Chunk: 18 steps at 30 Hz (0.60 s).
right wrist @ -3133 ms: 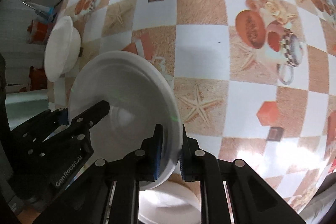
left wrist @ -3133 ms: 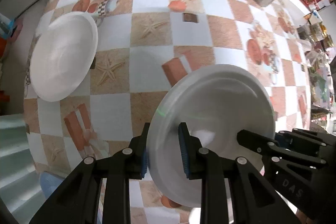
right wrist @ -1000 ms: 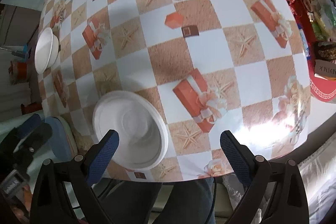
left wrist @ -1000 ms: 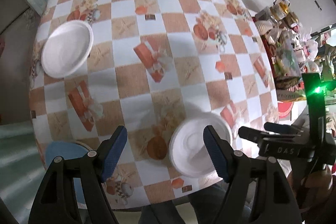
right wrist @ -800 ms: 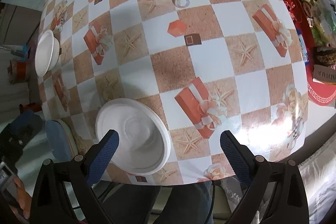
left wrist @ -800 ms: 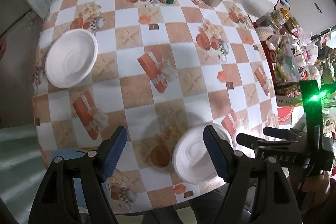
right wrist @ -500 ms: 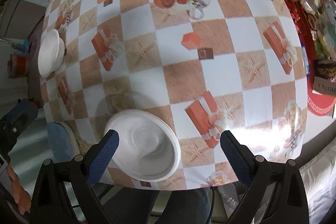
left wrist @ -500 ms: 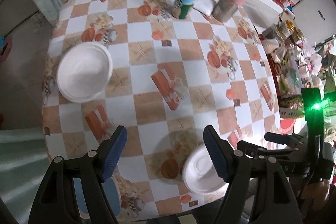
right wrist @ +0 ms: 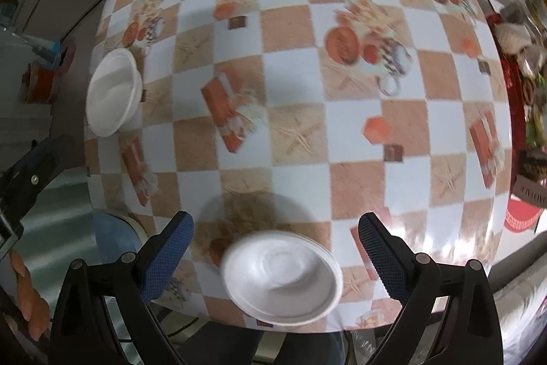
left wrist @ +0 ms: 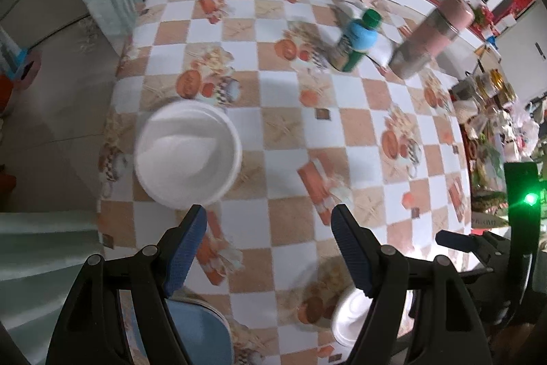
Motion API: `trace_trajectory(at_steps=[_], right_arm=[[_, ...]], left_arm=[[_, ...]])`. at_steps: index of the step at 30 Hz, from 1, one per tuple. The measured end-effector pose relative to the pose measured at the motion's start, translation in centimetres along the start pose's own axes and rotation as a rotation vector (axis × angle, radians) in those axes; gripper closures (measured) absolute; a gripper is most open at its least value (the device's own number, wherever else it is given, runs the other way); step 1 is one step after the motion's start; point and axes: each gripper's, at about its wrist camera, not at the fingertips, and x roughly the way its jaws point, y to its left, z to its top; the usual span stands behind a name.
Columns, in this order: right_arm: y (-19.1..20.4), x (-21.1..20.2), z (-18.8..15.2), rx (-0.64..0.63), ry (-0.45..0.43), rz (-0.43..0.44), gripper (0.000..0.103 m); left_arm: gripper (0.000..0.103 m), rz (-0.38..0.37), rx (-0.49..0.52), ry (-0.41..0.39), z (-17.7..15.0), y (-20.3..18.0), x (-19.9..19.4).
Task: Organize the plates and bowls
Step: 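Close the right gripper on the third bowl's rim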
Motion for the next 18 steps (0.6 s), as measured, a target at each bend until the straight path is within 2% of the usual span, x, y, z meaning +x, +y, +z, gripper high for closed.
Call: trace_trajectory(at_steps=[9,15,18], right_arm=[[5.0,0.7,3.3,-0.091,-0.007,0.005,0.005],[8.0,2.5,5.8,-0.130,-0.010,0.009,0.005],[9.2,3.8,7.1,-0.133,-0.007,0.011,0.005]], left_arm=[[0.025,0.093,-0.084,-0.026,2.4,5.6,1.3],[0.025,0.132,-0.195,0.009,3.2,10.1,4.1],[0.025,0.154,-0.214,0.017,3.6,11.2,5.5]])
